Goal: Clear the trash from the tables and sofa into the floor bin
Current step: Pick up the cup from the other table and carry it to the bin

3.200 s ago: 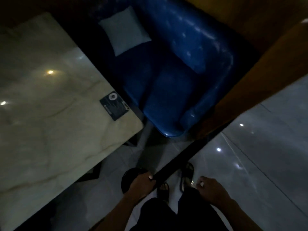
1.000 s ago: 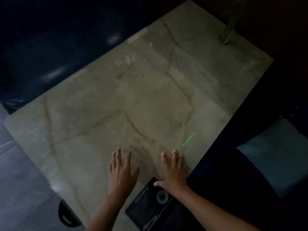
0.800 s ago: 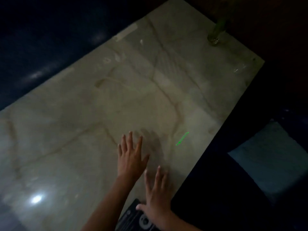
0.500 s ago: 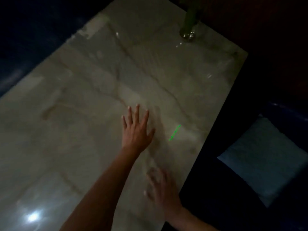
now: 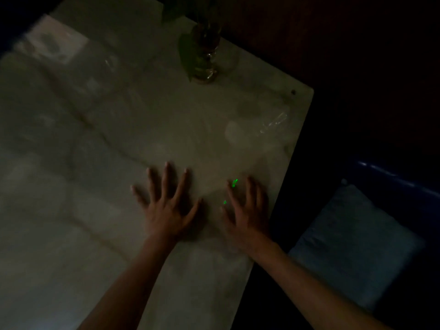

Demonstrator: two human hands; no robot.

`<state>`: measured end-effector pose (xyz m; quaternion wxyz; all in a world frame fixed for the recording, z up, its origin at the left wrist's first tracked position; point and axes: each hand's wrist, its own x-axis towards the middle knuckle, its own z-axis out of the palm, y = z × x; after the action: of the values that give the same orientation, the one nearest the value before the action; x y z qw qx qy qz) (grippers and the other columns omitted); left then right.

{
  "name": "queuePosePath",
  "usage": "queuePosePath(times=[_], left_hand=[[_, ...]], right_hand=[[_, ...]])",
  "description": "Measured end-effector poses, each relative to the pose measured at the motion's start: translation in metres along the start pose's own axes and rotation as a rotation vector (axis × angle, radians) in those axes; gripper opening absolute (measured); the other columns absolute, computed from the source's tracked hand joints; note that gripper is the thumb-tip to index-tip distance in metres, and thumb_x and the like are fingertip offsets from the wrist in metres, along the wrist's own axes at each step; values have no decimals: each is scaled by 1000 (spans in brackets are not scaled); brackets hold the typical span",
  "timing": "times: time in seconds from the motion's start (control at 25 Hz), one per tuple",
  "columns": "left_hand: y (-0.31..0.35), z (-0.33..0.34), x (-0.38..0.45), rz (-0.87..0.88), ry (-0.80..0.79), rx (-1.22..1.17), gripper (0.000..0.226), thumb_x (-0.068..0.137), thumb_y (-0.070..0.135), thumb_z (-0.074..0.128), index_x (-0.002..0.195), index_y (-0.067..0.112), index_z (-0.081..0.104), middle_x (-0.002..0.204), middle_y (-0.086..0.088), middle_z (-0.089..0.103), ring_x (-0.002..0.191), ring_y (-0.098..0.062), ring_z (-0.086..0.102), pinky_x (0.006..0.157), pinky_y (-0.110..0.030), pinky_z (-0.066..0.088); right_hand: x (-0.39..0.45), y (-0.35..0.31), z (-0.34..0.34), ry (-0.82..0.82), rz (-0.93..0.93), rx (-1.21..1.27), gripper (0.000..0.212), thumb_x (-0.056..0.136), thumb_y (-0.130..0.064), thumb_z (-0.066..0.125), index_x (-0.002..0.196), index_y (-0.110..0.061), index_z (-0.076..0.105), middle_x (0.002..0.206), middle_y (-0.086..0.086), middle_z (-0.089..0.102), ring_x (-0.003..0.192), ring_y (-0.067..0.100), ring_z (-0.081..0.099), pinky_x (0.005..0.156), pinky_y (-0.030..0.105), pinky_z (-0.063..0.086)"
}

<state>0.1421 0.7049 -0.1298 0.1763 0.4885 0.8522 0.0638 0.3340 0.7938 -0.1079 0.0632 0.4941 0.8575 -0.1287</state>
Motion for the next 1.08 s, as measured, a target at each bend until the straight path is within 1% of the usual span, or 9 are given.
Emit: queuePosePath(times=[0.12, 0.28, 0.4, 0.48, 0.56, 0.64, 0.8, 0.92, 1.08], left_hand=[[1, 0, -1, 2, 16, 22, 80, 83, 79, 26, 153, 47, 4, 166, 2, -5, 151, -36, -14, 111, -74, -6], [3, -1, -3, -19, 31, 36, 81, 82, 78, 27, 153, 46, 6, 167, 2, -2, 151, -35, -10, 111, -74, -3], [3, -1, -1, -18, 20, 55, 81, 83, 78, 25, 154, 45, 5, 166, 2, -3, 152, -35, -10, 111, -74, -2], [3, 0, -1, -26, 25, 64, 81, 83, 79, 23, 154, 45, 5, 166, 2, -5, 152, -35, -10, 112, -73, -3], [4, 1, -1, -32, 31, 76, 82, 82, 78, 25, 154, 45, 4, 166, 2, -6, 152, -34, -11, 112, -73, -3], [4, 2, -1, -31, 29, 79, 83, 82, 78, 27, 154, 45, 3, 166, 2, -7, 151, -34, -14, 112, -73, -4], [2, 0, 1, -17, 15, 49, 82, 82, 78, 29, 153, 46, 3, 166, 2, -8, 151, -33, -15, 112, -72, -6], [3, -8, 1, -21, -11, -14, 79, 83, 76, 33, 151, 51, 0, 165, 6, -14, 151, -31, -18, 113, -68, -12], [-2, -40, 2, -69, -117, -195, 78, 88, 55, 57, 154, 34, 22, 166, 1, 5, 153, -28, 1, 120, -55, 7]], right_hand=[[6, 4, -9, -11, -34, 96, 60, 89, -52, 48, 146, -35, 43, 159, 17, 25, 144, 39, 23, 117, 51, 23], [48, 19, -52, 233, 130, 687, 42, 87, -38, 59, 116, -9, 66, 118, 13, 66, 112, 31, 62, 99, 47, 48], [97, 36, -91, 534, 202, 633, 58, 81, -55, 61, 125, -19, 55, 126, 8, 56, 116, 26, 52, 98, 24, 37], [129, 42, -107, 606, 271, 519, 87, 69, -66, 70, 137, -18, 43, 138, 10, 47, 126, 28, 42, 102, 28, 32], [155, 48, -108, 479, 368, 459, 115, 59, -67, 78, 148, -13, 29, 149, 15, 37, 137, 32, 33, 113, 40, 29], [172, 51, -101, 332, 390, 563, 123, 56, -59, 85, 151, -11, 24, 151, 16, 35, 139, 31, 35, 111, 36, 34], [177, 51, -94, 278, 313, 627, 76, 61, -47, 82, 119, -11, 50, 112, 4, 65, 100, 21, 65, 74, 18, 43], [148, 36, -100, 257, 250, 780, 65, 59, -47, 78, 108, -27, 39, 87, -14, 61, 72, 0, 61, 58, 6, 40], [86, 7, -109, 116, 211, 1011, 64, 51, -50, 85, 98, -39, 42, 82, -9, 65, 65, -7, 61, 59, 6, 46]])
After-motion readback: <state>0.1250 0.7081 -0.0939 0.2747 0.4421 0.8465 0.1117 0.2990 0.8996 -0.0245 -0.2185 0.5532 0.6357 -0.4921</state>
